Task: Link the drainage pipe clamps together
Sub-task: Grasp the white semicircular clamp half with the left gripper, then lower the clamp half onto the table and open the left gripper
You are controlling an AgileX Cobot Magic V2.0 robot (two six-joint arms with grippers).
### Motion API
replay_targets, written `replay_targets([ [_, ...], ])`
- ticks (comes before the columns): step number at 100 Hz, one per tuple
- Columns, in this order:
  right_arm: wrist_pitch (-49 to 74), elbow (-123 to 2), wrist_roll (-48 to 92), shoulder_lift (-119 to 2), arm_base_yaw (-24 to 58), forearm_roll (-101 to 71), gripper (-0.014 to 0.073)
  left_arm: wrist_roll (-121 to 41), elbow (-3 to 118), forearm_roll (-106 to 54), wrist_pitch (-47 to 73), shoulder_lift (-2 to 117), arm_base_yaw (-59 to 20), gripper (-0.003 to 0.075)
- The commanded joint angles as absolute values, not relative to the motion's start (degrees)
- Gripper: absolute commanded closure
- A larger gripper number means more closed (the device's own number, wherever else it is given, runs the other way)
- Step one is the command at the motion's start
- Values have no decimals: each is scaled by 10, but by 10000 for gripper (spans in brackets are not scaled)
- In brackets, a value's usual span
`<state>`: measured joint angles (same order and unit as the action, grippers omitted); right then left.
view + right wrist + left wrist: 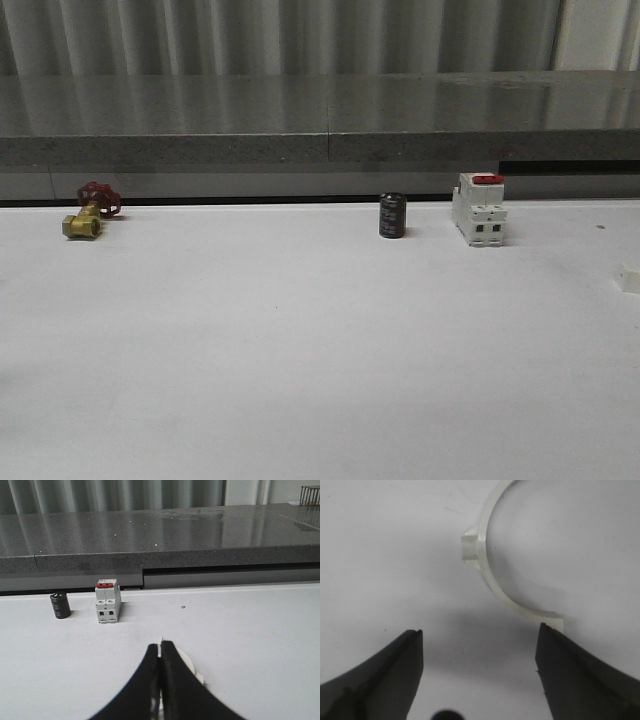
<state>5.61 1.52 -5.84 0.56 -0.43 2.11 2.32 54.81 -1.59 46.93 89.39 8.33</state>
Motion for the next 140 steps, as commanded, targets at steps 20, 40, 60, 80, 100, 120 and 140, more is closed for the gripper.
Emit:
replay_targets([
  [20, 15, 6, -52, 17, -2, 22, 660, 28, 635, -23, 471, 986, 84, 248],
  [40, 15, 6, -52, 17, -2, 22, 660, 28, 662, -25, 471, 1029, 84, 248],
  [60, 15, 6, -52, 17, -2, 22, 660, 28, 673, -25, 466, 1044, 84, 249],
  [80, 15, 6, -52, 17, -2, 22, 660, 28, 673, -24, 463, 1044, 84, 392],
  [100, 15, 6, -52, 17, -2, 22, 660, 28, 673, -24, 464, 1044, 84, 603],
  [120, 15, 6, -52, 17, -2, 22, 660, 28, 673, -24, 454, 1044, 84, 703],
  [140, 15, 6, -52, 17, -2, 22, 660, 28, 673, -24, 448, 1023, 82, 711],
])
